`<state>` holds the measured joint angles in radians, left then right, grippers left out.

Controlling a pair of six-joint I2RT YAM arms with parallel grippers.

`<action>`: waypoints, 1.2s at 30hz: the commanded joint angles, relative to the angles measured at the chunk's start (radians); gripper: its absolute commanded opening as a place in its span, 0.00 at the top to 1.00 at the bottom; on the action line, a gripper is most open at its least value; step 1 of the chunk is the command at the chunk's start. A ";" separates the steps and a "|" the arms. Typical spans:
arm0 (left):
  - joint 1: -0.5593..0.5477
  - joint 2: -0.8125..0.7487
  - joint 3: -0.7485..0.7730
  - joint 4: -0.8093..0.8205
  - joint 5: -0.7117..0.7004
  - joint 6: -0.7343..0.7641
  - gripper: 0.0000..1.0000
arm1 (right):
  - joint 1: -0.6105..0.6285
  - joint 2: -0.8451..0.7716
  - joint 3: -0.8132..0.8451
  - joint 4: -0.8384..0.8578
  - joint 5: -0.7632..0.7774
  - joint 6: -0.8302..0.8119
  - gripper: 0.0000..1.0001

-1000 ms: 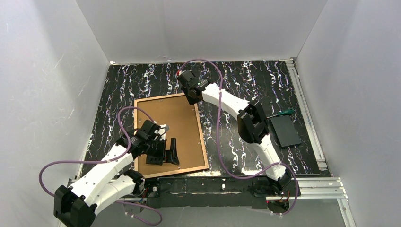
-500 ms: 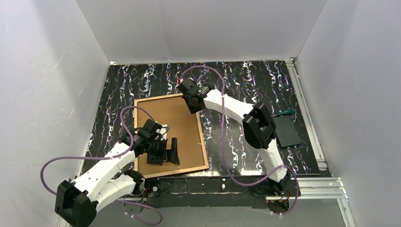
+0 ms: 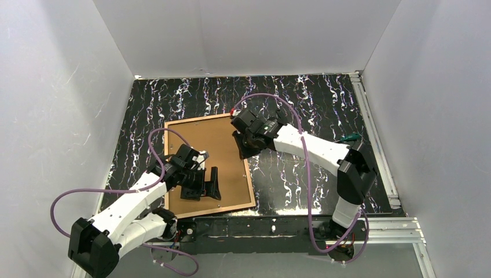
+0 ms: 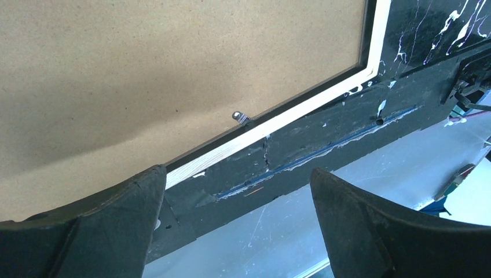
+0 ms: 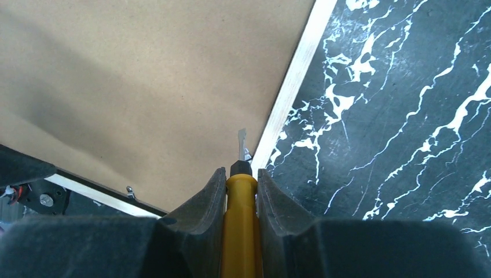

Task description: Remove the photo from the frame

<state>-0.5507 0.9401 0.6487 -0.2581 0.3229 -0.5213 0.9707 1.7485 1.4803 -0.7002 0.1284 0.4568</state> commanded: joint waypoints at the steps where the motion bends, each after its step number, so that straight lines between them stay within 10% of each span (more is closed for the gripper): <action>1: 0.005 0.027 -0.021 -0.053 0.032 -0.018 0.05 | 0.052 0.011 -0.019 0.020 0.010 0.043 0.99; 28: 0.005 0.044 -0.086 0.006 0.053 -0.060 0.06 | 0.184 0.116 0.021 -0.179 0.260 0.058 0.99; 36: 0.005 0.049 -0.087 0.011 0.051 -0.061 0.06 | 0.227 0.036 -0.072 -0.129 0.080 0.088 0.99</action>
<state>-0.5507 0.9802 0.5800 -0.1669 0.3531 -0.5808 1.1755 1.8492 1.4731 -0.8207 0.3603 0.5049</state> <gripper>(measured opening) 0.945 0.275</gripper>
